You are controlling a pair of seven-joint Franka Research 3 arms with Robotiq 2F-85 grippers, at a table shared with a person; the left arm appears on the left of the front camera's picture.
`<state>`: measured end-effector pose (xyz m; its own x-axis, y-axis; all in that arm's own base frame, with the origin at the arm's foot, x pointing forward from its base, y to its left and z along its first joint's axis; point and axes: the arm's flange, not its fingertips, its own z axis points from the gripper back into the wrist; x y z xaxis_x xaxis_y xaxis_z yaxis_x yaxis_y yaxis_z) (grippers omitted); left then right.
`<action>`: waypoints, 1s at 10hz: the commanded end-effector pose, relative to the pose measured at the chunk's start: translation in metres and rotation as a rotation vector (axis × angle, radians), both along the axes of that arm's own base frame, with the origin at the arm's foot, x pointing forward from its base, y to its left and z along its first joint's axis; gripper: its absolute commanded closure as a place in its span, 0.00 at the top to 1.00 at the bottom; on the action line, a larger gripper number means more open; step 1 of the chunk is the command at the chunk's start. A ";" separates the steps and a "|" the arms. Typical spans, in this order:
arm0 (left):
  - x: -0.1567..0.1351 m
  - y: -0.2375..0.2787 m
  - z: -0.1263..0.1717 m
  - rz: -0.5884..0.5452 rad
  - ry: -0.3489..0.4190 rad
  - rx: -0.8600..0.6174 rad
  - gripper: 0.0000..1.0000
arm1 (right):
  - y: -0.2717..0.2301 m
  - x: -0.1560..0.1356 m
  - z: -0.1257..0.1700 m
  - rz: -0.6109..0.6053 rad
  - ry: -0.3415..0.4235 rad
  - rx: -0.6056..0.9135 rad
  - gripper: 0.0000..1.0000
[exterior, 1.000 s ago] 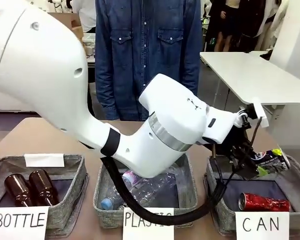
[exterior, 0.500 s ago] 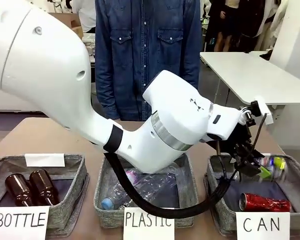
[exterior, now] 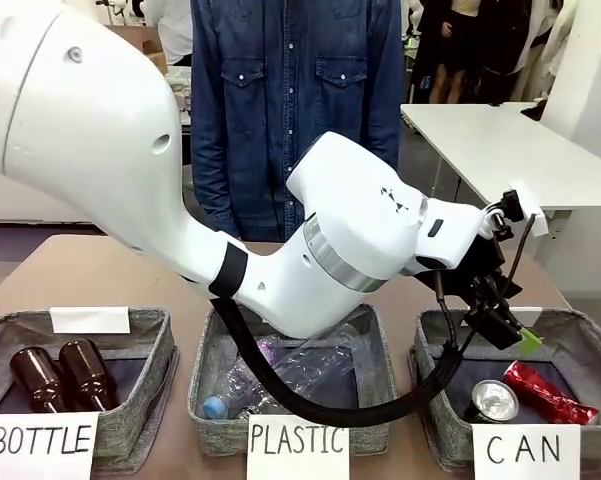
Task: Sort the can waste into the basket.
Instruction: Pick up the can waste from the table and place it in the right Fabric basket.
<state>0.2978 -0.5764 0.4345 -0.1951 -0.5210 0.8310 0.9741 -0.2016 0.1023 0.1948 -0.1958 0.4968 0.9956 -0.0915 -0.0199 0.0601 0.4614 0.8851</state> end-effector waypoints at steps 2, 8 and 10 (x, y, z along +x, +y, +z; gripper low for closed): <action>0.012 0.020 0.020 0.026 0.150 0.011 1.00 | 0.000 0.000 0.000 0.000 0.000 0.000 1.00; 0.104 0.296 0.082 0.342 0.868 0.034 1.00 | 0.146 0.114 0.040 0.049 -0.006 0.115 1.00; 0.111 0.394 0.069 0.460 1.028 0.089 1.00 | 0.208 0.137 0.046 0.001 0.207 0.256 1.00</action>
<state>0.4183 -0.2038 0.5058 0.7474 -0.4256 0.5101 0.6301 0.2110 -0.7473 0.3268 -0.0112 0.5417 0.9926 -0.0085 -0.1215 0.1192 0.2709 0.9552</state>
